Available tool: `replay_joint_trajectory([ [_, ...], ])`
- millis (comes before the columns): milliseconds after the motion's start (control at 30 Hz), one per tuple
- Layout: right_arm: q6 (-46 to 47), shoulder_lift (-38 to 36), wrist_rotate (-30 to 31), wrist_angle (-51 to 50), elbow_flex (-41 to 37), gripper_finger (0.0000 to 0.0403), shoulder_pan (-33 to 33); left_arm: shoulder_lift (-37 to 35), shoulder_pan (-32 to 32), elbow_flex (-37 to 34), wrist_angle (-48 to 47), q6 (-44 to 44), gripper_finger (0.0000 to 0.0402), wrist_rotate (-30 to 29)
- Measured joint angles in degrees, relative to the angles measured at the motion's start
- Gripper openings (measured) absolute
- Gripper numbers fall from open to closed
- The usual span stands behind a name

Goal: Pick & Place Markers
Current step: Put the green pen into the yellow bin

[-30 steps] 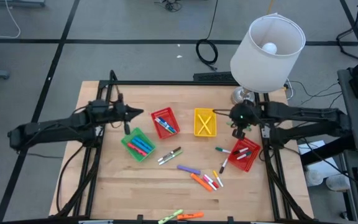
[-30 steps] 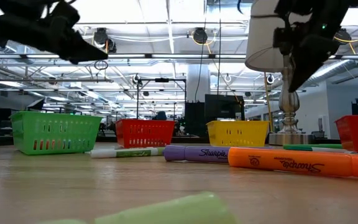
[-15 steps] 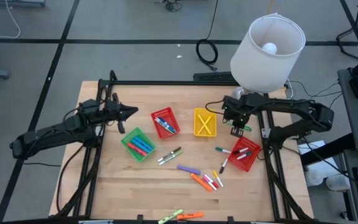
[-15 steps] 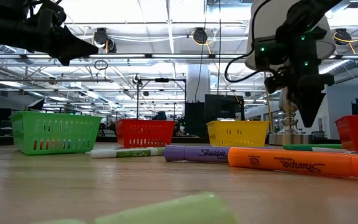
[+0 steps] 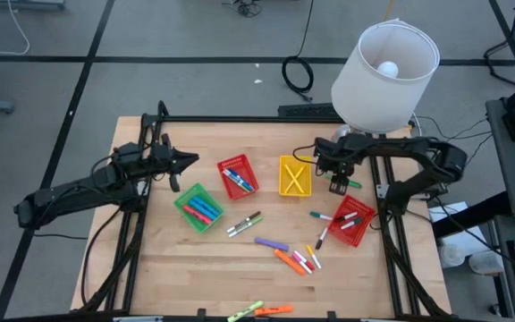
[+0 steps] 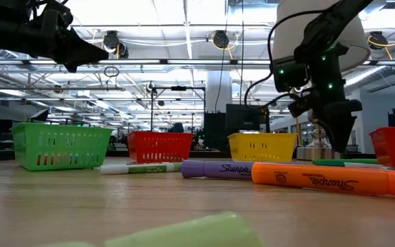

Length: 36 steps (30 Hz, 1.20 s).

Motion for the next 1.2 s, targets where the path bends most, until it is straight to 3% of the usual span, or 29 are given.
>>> replay_joint_trajectory([
  [400, -2.0, 1.2, -3.3, 1.4, -0.1, 0.0156, -0.7, 0.0, 0.0, 0.0, -0.1, 0.0, 0.0047, 0.0],
  [1000, -2.2, 2.8, -3.3, 8.8, -5.4, 0.0155, -1.1, 0.0, 0.0, 0.1, 1.0, -2.1, 0.0047, 0.0],
  [1200, -4.0, 2.9, -4.6, 9.7, -5.5, 0.0114, -1.4, 0.0, 0.0, 0.1, 1.6, -3.1, 0.0047, 1.0],
])
